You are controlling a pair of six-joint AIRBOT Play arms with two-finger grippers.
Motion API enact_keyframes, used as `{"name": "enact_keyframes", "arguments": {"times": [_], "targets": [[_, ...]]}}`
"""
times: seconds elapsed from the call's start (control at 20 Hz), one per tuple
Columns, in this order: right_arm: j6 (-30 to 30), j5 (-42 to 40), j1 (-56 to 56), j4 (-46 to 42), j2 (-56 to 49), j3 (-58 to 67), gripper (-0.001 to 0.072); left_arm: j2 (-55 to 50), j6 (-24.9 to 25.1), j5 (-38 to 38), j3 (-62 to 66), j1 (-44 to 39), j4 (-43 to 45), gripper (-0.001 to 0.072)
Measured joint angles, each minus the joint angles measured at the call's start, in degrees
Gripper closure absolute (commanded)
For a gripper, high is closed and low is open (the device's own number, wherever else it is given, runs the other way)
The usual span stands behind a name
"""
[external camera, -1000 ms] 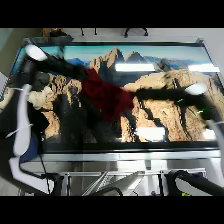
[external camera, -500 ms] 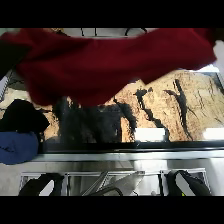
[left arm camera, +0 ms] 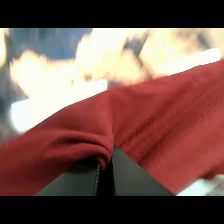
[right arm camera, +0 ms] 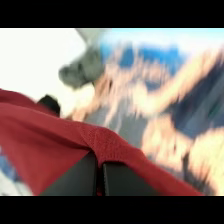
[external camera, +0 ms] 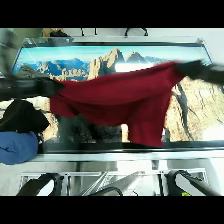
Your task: Fold the shirts.
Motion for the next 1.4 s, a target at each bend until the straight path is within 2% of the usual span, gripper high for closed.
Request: {"name": "enact_keyframes", "arguments": {"times": [0.05, 0.1, 0.15, 0.25, 0.3, 0.35, 0.5, 0.65, 0.8, 1.05, 1.15, 1.35, 1.4], "targets": [[-1.51, -2.12, 1.18, -0.79, -2.69, -3.82, 0.0559, -4.09, 1.01, 0.79, -1.79, 0.02, 0.02, -0.001], [-3.43, -5.42, 2.27, -1.44, -6.03, -7.3, 0.044, -8.9, 1.81, 1.7, -2.97, 0.17, 0.17, 0.0012], [-5.14, -9.01, 2.95, -2.14, -9.62, -9.79, 0.0411, -13.97, 2.38, 2.32, -2.97, 0.52, 0.17, 0.0012], [-7.23, -14.25, 3.21, -2.49, -15.8, -11.5, 0.0401, -23.43, 2.91, 2.01, 0.44, 1.75, 0.09, 0.0013], [-7.98, -15.69, 2.82, -2.73, -18.34, -11.28, 0.0263, -27.8, 2.82, 0.76, 3.45, 2.62, 0.07, 0.0013], [-8.59, -16.81, 2.05, -2.93, -20.11, -10.56, 0.0175, -31.65, 2.12, -1.01, 6.93, 3.56, 0.04, 0.0013], [-8.9, -17.57, -1.25, -5.01, -21.66, -8.66, 0.018, -37.79, 0.07, -6.21, 14.27, 5.81, 0.07, 0.0014], [-4.42, -15.5, -4.81, -12.7, -21.33, -8.33, 0.019, -38.58, -0.85, -9.99, 14.58, 7.13, 0.55, 0.0014], [-0.13, -13.11, -6.32, -20.2, -21.22, -11.74, 0.0191, -36.2, -1.11, -10.43, 6.6, 7.13, 0.74, 0.0014], [0.48, -15.72, -3.17, -22.84, -23.19, -18.34, 0.021, -32.57, -0.15, -6.73, -6.25, 6.34, 0.9, 0.0014], [-0.57, -18.62, -0.61, -20.81, -24.85, -19.06, 0.0352, -31.28, 0.04, -5.95, -8.22, 6.38, 0.79, 0.0014], [-4.63, -23.52, 4.04, -13.18, -29.49, -17.66, 0.0358, -28.96, 0.26, -4.46, -7.06, 6.58, 0.55, 0.0014], [-5.31, -24.26, 4.83, -11.93, -30.67, -16.87, 0.0571, -28.72, 0.28, -3.93, -5.88, 6.6, 0.44, 0.0014]]}}
